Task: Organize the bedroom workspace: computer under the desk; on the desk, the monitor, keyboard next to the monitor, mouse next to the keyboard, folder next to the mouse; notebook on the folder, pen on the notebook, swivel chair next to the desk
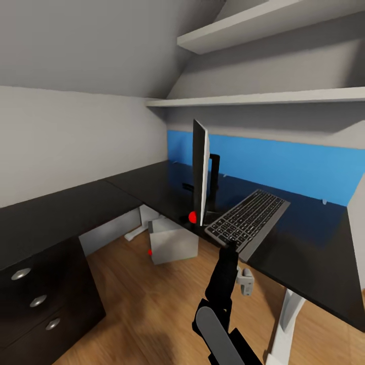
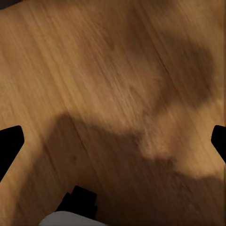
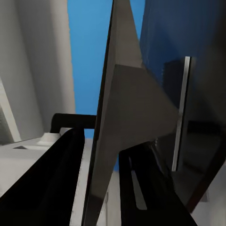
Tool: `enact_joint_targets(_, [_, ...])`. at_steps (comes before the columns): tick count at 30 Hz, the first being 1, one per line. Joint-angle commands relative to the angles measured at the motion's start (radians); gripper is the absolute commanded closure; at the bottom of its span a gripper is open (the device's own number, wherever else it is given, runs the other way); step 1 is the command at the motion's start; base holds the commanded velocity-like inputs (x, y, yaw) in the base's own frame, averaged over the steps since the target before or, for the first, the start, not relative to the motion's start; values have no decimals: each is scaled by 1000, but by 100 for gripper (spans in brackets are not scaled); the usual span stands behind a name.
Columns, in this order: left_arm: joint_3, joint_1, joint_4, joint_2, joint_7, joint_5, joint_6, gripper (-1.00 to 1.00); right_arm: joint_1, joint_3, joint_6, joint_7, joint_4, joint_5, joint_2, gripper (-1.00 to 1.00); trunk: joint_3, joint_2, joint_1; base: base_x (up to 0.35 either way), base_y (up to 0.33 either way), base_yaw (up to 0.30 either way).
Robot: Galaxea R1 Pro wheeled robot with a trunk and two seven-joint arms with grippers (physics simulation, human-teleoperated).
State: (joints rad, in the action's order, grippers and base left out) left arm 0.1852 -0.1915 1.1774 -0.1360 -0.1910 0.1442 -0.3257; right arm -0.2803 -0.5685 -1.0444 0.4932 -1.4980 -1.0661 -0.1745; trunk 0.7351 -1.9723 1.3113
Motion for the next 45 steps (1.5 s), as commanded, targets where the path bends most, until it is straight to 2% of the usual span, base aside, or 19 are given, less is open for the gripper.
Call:
enact_joint_targets(1, [0,0,2,0,-4,11,-4,-100,-1,-2,-3,9,0,6,0,100,-2,7,-4,0,0,0])
enact_joint_targets(8, [3,0,2,0,1,12,33,-100,-1,-2,-3,8,5,15,0,100,-24,56,-31,0,0,0])
enact_joint_targets(22, [-1,0,-10,0,1,11,37,-100,0,-1,-3,-18,25,24,0,100,-70,154,-84,0,0,0])
enact_joint_targets(23, [-1,0,-10,0,1,11,37,-100,0,-1,-3,-18,25,24,4,100,-73,161,-88,0,0,0])
enact_joint_targets(24, [-1,0,-10,0,1,11,37,-100,0,-2,-3,-17,23,24,22,100,-76,168,-92,0,0,0])
enact_joint_targets(26, [-1,0,-10,0,1,11,37,-100,0,-3,-3,-16,21,24,39,100,-76,168,-92,0,0,0])
enact_joint_targets(30, [-1,0,-10,0,1,11,37,-100,0,-4,-3,-16,19,23,49,100,-76,168,-92,0,0,0])
enact_joint_targets(38, [-1,0,-11,0,1,11,39,-100,0,-4,-3,-16,19,23,51,100,-76,168,-92,-136,-86,0])
enact_joint_targets(45, [0,0,-13,0,-5,11,52,-100,0,-7,-3,-16,19,23,52,100,-76,168,-92,-25,-333,0])
